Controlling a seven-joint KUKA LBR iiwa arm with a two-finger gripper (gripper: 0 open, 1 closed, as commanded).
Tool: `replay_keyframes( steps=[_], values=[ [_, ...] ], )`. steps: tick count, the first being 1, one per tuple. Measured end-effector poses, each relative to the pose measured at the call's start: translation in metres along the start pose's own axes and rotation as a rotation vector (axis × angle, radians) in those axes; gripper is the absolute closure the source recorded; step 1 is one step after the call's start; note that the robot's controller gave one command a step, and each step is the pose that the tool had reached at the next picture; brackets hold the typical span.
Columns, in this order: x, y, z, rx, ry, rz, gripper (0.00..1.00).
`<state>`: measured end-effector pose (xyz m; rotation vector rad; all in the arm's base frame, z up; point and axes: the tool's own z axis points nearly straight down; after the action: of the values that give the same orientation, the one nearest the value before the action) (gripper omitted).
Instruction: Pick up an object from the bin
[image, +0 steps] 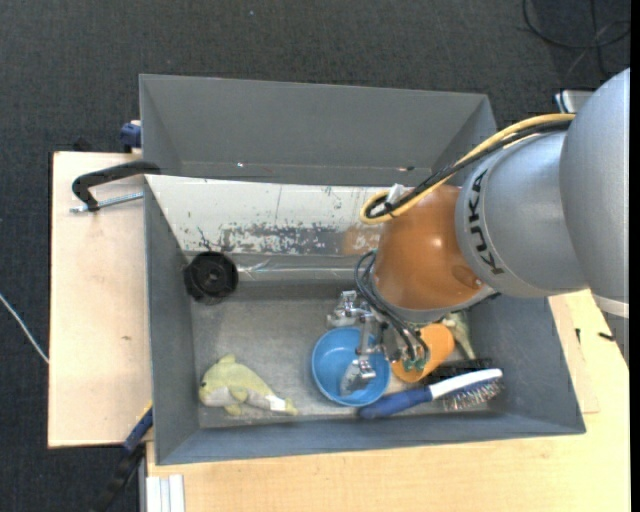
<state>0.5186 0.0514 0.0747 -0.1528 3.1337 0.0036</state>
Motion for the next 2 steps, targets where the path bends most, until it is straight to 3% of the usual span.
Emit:
replay_keyframes(
  steps=[1, 2],
  values=[
    [-0.0013, 0.0010, -0.0016, 0.000, -0.001, -0.001, 0.00],
    [-0.0091, 0.0011, -0.0075, 0.000, -0.026, 0.000, 1.00]
  ],
)
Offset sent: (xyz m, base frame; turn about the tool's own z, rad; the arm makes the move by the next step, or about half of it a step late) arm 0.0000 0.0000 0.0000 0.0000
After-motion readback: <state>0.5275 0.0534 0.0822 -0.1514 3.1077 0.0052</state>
